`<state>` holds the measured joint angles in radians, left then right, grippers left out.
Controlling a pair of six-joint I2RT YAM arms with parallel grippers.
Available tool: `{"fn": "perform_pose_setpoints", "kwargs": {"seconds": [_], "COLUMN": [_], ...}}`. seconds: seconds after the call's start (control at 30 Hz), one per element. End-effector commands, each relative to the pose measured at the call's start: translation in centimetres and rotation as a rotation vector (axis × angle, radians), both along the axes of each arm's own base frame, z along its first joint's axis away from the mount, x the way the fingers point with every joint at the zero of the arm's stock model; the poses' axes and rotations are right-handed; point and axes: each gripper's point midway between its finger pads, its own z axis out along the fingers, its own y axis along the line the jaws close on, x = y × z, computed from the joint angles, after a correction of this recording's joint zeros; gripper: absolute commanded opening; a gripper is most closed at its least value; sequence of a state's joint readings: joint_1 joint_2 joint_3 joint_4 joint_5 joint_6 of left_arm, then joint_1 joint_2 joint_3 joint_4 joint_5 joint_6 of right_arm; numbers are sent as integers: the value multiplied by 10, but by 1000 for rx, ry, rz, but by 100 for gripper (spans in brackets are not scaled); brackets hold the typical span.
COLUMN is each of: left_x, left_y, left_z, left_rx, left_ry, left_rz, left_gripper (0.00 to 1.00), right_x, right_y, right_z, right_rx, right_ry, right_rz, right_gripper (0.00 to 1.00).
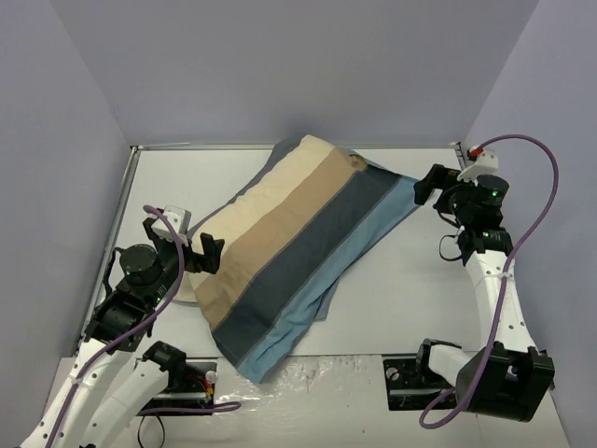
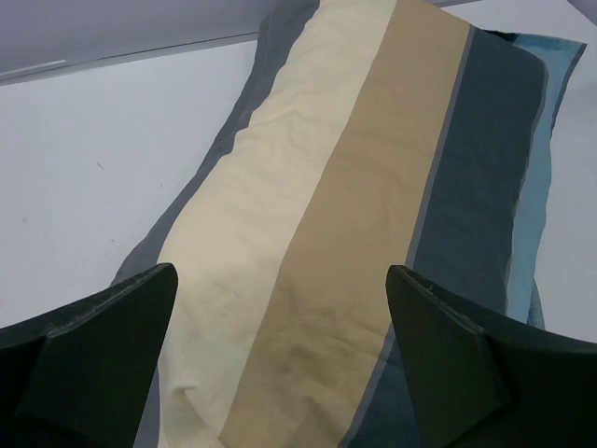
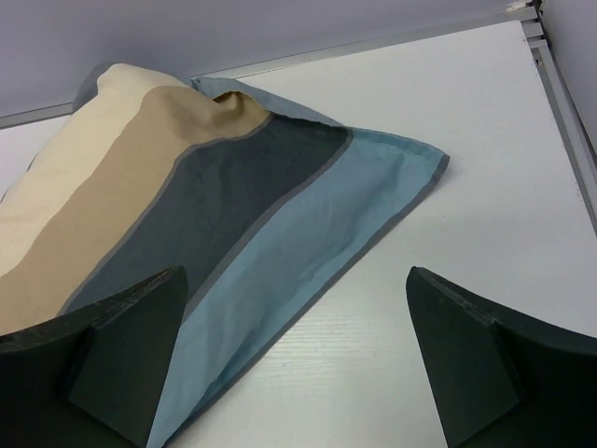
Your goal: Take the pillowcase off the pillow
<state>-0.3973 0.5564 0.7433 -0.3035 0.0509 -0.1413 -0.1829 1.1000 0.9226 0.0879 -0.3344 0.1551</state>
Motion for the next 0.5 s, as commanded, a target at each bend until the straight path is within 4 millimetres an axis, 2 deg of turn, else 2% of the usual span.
{"fn": "perform_pose_setpoints", "kwargs": {"seconds": [0.0,0.13,0.17,0.23,0.27,0.3,0.33,0.37,0.4,0.43,0.47], "left_x": [1,1,1,-1,-1,-2,-9,-12,-10,-27,-31], "left_y": [-3,-16,-23,-34,-40,-46,-60,-70,-71,-96,-106], "left_z": [13,12,9,10,4,3,10,1,0,13,-3], "left_rx": [-4,-31,-39,-44,-38,-37,-38,-12,24,49,146], "left_ry": [-34,-22,-3,10,36,50,47,95,104,90,137], "left_rz": [-18,-77,-107,-153,-171,-191,-245,-271,-238,-318,-324], "left_gripper": [94,94,94,94,94,94,95,95,95,95,95], "right_x": [4,4,-1,-10,-17,-27,-35,-38,-46,-51,-51], "right_y": [1,17,37,63,75,98,106,108,117,118,118], "right_z": [27,23,22,23,13,6,-3,-7,-8,-11,-13], "right_rx": [-6,-67,-77,-163,-260,-277,-289,-363,-368,-384,-395], "right_ry": [-93,-94,-98,-121,-108,-94,-46,-55,-75,-73,-75], "right_rz": [10,147,261,437,549,655,699,754,836,862,868], "right_gripper": [100,100,100,100,100,100,100,100,100,100,100]}}
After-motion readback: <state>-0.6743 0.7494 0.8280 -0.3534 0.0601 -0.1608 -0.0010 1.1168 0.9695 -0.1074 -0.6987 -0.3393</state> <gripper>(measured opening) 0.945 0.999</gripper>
